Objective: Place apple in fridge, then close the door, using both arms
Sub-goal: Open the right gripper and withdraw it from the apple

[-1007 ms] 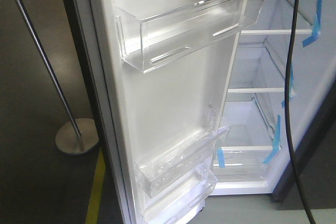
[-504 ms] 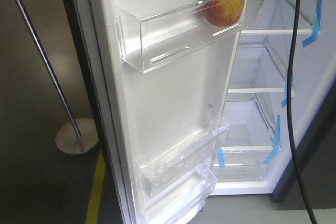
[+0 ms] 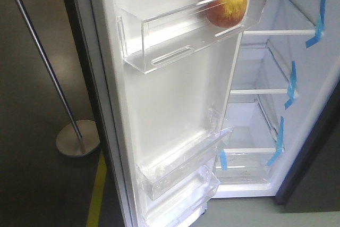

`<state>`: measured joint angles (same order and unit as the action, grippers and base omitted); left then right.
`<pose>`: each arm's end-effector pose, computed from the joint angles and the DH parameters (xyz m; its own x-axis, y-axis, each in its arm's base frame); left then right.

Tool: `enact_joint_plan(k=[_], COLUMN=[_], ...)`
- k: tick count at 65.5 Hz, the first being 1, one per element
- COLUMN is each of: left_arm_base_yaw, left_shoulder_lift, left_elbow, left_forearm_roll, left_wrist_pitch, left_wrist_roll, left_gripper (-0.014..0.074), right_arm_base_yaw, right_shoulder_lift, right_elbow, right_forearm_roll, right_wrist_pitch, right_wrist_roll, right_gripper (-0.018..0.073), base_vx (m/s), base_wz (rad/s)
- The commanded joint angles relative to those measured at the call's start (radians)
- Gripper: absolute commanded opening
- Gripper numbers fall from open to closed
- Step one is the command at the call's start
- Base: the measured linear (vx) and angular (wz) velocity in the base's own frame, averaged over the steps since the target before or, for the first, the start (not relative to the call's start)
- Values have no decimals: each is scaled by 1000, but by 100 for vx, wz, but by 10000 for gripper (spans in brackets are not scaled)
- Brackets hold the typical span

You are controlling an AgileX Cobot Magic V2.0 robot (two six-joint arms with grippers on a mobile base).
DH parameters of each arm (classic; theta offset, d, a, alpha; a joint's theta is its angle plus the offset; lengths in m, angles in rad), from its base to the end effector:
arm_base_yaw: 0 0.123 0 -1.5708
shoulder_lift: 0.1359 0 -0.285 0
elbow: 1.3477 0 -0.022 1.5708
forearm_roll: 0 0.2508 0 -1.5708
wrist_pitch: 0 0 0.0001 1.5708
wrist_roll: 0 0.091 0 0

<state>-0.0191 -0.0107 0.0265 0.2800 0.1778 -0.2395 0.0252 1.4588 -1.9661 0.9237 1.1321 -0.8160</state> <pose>0.0563 0.0034 0.1893 -0.1004 0.0382 -0.9942 -0.0259 0.9988 0.0410 0.2603 0.0723 0.5470 -0.0848 -0.2092 -0.9742 -0.7644 0.6408 -0.0710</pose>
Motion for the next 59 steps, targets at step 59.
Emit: enact_joint_plan(k=[59], left_arm_base_yaw=[1], left_shoulder_lift=[-17], left_elbow=[8], left_forearm_roll=[-73], left_wrist_pitch=[-447], left_wrist_roll=[-434], left_gripper=[-8], right_arm_base_yaw=[-3], right_shoulder_lift=[-956], right_elbow=[1353], right_forearm_roll=[-99], right_wrist_pitch=[-359], right_wrist_roll=[40], right_gripper=[-4], base_vx=[0], base_wz=[0])
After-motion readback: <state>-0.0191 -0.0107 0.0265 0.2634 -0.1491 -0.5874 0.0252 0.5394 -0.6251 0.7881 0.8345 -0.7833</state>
